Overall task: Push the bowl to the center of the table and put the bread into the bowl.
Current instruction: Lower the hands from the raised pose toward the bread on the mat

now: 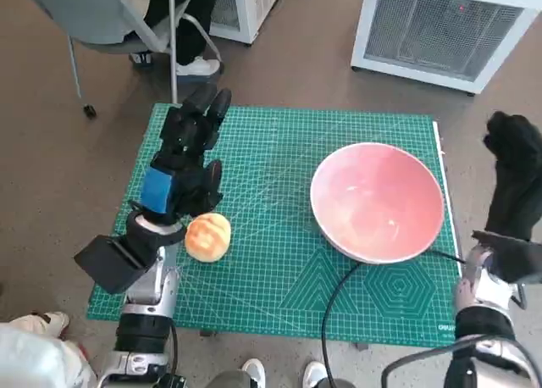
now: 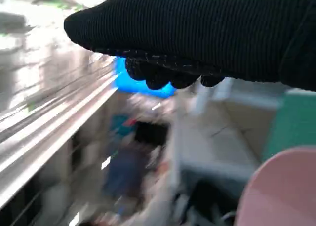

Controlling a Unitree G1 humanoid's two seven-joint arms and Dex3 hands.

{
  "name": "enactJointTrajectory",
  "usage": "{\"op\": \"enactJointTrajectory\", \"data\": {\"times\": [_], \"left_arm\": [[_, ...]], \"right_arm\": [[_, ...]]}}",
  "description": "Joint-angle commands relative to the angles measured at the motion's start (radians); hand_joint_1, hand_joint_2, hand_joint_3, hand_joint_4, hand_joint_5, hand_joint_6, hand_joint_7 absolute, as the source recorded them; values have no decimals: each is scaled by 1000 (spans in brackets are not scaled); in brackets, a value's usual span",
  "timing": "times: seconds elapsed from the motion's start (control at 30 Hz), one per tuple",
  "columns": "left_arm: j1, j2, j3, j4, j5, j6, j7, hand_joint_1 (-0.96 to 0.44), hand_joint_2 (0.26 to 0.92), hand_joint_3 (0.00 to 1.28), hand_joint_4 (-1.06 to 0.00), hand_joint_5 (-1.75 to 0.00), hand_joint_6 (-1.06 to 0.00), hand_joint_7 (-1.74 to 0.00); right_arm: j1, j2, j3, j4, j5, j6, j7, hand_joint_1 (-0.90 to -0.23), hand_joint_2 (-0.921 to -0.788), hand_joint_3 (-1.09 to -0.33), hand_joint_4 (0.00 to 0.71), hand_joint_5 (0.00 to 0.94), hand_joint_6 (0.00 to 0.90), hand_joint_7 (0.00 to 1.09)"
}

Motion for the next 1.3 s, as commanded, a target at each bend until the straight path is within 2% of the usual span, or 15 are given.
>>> {"op": "enactJointTrajectory", "data": {"times": [0.03,0.33,0.4,0.6,1.0,1.3], "left_arm": [[-9,2,8,7,-14,-13,-8,-587,921,633,-146,-64,1,-480],[-7,6,16,9,-23,-8,-14,-598,921,630,-146,-61,1,-479],[-8,7,18,11,-25,-7,-16,-602,921,629,-146,-60,1,-477],[-9,10,25,17,-32,-8,-21,-604,921,624,-148,-59,1,-476],[7,21,35,-6,-38,-7,-25,-604,921,616,-153,-54,1,-491],[21,35,51,-6,-38,-21,-29,-603,921,611,-160,-53,1,-498]], "right_arm": [[16,0,-22,59,7,80,-19,-632,-921,-810,255,0,323,5],[29,9,-29,111,-13,210,-58,-623,-921,-806,222,0,309,0],[28,14,-30,118,-13,240,-64,-628,-921,-795,219,0,309,1],[23,45,-12,128,-39,303,-95,-650,-921,-779,225,4,313,3],[-6,114,-54,140,-20,420,-41,-658,-921,-732,228,1,323,7],[-40,152,-52,143,-41,472,-45,-663,-921,-727,224,1,312,2]]}}
